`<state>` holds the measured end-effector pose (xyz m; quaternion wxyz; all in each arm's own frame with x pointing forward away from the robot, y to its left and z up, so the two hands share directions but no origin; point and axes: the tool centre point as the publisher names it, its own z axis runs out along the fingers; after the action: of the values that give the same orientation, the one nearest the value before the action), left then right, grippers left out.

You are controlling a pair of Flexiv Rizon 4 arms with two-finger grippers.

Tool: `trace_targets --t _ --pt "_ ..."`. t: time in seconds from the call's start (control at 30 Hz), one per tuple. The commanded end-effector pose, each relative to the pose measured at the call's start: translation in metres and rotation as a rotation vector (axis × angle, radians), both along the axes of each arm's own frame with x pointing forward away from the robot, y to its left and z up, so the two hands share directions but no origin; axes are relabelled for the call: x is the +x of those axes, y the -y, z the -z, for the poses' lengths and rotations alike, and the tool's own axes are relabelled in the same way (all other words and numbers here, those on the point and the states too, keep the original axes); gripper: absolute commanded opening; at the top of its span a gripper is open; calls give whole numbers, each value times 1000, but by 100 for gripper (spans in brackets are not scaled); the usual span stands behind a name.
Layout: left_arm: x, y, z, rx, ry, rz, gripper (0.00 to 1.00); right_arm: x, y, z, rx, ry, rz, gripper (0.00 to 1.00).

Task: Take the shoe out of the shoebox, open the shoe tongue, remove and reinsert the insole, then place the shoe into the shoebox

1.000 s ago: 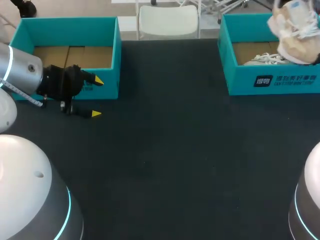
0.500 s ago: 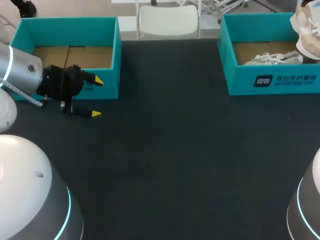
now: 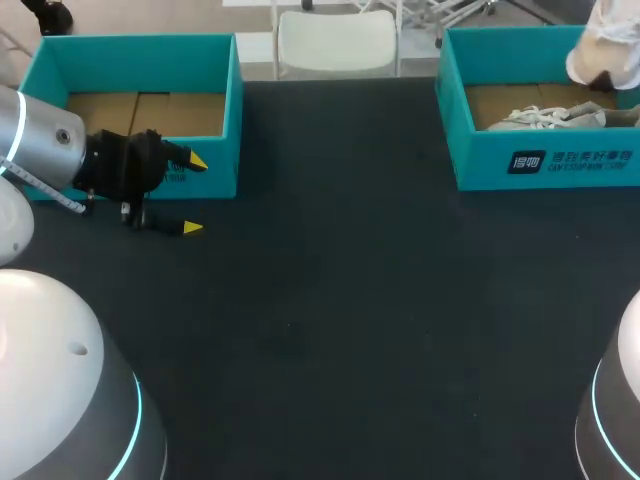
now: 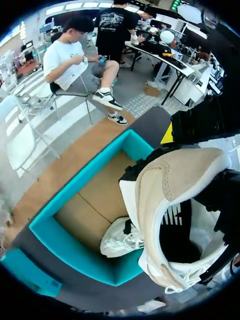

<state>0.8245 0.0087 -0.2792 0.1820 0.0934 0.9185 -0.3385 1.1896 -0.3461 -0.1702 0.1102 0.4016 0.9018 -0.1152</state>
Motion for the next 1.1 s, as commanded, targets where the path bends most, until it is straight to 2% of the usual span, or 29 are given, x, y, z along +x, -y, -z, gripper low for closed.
trace_targets --t 0.03,0.9,1.1 --pt "-1 0 0 2 0 0 100 -3 -3 -1 183 237 907 0" --pt "-1 0 0 2 0 0 100 -3 -3 -1 183 237 907 0" --pt "-1 0 0 2 0 0 100 -7 -5 -1 187 230 882 0"
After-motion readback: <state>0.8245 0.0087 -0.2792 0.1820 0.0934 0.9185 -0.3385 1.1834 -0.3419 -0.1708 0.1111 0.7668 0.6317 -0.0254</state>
